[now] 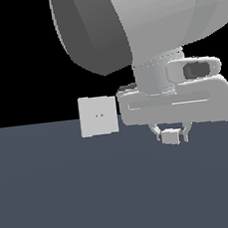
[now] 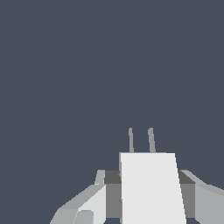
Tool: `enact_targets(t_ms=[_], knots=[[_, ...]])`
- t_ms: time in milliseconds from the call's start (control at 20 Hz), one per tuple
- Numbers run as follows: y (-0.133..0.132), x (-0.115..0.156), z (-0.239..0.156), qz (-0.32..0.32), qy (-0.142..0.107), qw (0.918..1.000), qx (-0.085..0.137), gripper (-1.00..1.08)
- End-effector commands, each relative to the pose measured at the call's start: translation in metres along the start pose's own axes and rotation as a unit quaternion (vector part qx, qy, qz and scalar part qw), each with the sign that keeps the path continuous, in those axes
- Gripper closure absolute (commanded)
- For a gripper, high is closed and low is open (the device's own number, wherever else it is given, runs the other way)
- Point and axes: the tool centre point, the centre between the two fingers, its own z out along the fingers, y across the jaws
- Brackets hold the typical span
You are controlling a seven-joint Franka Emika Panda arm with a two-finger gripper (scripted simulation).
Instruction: Plug the charger into the wall socket.
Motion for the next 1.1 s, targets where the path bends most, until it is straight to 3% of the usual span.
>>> enact_targets(t_ms=[0,250,500,1050], knots=[[-0.012,0.001,-0.007,-0.043,0.001,0.9989,0.015,1.08],[-0.035,-0.001,-0.020,-0.126,0.003,0.9910,0.044,1.08],[-0.056,-0.007,-0.034,-0.203,0.004,0.9765,0.071,1.08],[-0.090,-0.029,-0.063,-0.352,0.003,0.9280,0.124,1.08]])
